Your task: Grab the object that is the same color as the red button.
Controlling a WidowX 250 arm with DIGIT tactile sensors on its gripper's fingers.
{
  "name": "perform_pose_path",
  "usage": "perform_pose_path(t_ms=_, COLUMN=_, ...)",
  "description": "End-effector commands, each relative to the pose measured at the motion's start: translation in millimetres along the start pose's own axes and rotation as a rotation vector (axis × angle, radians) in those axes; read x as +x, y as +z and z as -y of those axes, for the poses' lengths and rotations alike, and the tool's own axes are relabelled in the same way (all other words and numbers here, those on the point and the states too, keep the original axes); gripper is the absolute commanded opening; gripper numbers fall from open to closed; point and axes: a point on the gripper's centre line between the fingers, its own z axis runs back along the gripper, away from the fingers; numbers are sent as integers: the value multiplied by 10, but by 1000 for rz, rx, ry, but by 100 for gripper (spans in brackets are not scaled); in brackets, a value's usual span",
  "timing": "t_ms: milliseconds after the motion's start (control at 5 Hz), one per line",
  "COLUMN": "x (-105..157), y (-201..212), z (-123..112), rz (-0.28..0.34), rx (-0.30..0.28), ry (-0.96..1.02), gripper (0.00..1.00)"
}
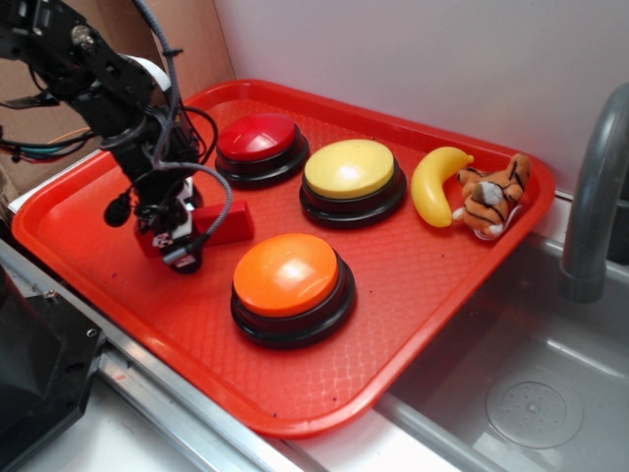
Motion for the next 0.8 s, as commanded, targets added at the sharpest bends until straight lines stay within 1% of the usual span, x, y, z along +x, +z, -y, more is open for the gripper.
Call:
perform_pose_path(t_ms=0, x=477, y=869, z=-103, rz=85, rx=100, ry=462, gripper=0)
perform_pose_path(t_ms=200, x=600, y=1345, z=-219, rz=116, rx=158, ry=704, gripper=0)
perform_pose_path(t_ms=400, x=655, y=1544, z=-323, rz=175, rx=175, ry=796, gripper=0)
perform_pose_path(t_ms=600, x=641, y=1592, z=-364, rz=215, rx=170, ry=815, gripper=0)
